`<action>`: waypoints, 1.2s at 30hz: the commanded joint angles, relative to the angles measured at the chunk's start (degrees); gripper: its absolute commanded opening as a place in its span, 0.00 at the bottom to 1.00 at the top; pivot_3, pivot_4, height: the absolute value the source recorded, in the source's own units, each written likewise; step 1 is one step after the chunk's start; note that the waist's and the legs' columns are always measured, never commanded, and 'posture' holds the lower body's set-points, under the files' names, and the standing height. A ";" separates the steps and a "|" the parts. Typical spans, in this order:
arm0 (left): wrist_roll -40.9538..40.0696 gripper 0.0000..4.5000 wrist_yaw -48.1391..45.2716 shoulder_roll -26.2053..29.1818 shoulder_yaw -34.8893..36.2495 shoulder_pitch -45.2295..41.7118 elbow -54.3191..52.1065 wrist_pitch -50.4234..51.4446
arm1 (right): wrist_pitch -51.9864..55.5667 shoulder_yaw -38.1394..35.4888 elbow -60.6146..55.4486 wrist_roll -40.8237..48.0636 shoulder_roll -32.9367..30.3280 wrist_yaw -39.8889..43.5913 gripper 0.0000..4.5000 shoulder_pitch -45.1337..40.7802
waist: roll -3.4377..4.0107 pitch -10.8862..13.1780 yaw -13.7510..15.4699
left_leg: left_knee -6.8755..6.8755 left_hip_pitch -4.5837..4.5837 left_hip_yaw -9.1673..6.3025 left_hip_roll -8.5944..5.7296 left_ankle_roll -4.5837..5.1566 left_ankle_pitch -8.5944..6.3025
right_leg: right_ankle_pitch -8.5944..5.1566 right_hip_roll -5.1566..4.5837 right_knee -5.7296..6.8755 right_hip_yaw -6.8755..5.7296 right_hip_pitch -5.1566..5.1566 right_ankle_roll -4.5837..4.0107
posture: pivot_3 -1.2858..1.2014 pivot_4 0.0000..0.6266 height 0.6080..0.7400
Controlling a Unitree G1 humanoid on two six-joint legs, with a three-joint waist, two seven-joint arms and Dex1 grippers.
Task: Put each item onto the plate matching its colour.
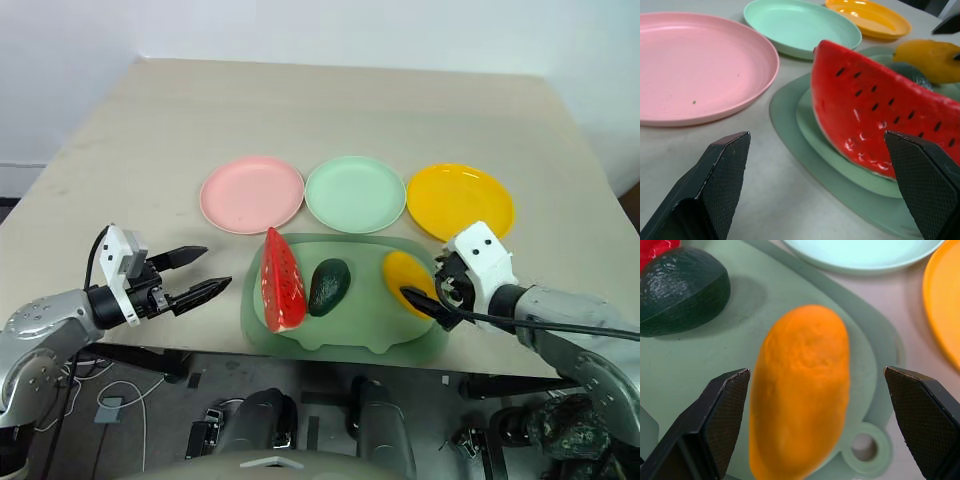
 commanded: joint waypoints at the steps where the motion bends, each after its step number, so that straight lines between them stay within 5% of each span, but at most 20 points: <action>1: -1.48 1.00 0.83 0.59 2.24 0.89 -3.03 0.45 | 2.24 2.38 0.22 -0.24 1.56 -2.10 1.00 -2.19 | 0.01 0.00 -0.05 | 0.00 0.00 0.01 0.00 0.00 0.00 | 0.00 0.00 0.01 0.00 0.00 0.00 | 0.52 0.24 1.00; 10: -2.25 1.00 3.04 -0.43 2.27 1.89 -4.81 0.79 | 4.18 12.04 4.10 -7.51 4.28 -5.83 1.00 -7.69 | 0.01 0.00 0.09 | 0.00 -0.03 -0.01 -0.01 0.00 0.00 | 0.00 -0.02 0.00 0.00 -0.02 0.00 | 0.52 0.24 1.00; 16: -2.40 1.00 3.98 -0.60 2.61 2.80 -5.41 0.49 | 3.62 10.92 4.80 -9.27 3.37 -3.62 0.72 -9.31 | 0.01 0.00 0.00 | 0.00 -0.03 0.00 -0.02 0.00 0.00 | 0.00 -0.01 0.00 0.00 -0.04 0.00 | 0.52 0.24 1.00; 22: -2.67 1.00 4.33 -0.12 3.40 2.83 -5.39 0.44 | 0.15 9.31 12.35 -12.57 1.07 -0.64 0.72 -21.07 | 0.02 0.01 -0.29 | 0.01 -0.04 0.03 -0.01 0.00 0.00 | 0.00 -0.01 0.00 0.00 -0.07 0.00 | 0.52 0.24 1.00; 31: -2.03 1.00 6.66 -1.21 2.26 1.57 -6.35 0.27 | -22.47 21.26 55.12 -34.07 5.05 1.55 0.72 -38.93 | -0.01 0.00 -1.25 | -0.02 -0.11 0.04 -0.13 0.02 0.00 | 0.03 -0.01 -0.04 -0.02 -0.07 0.04 | 0.52 0.24 1.00; 34: -2.13 1.00 7.86 -1.52 3.05 2.10 -7.47 0.27 | -29.76 23.46 62.99 -38.57 5.56 4.54 0.95 -40.25 | 0.02 0.02 -1.48 | -0.03 -0.12 0.03 -0.12 0.02 0.00 | 0.12 -0.01 -0.03 -0.02 -0.09 0.18 | 0.52 0.24 1.00; 36: -2.42 1.00 8.31 -1.63 3.84 2.68 -8.02 0.35 | -32.30 23.24 64.85 -39.98 5.71 5.68 1.00 -40.53 | 0.05 0.02 -1.57 | -0.03 -0.12 0.05 -0.11 0.02 0.00 | 0.12 -0.03 -0.02 -0.01 -0.11 0.19 | 0.52 0.24 1.00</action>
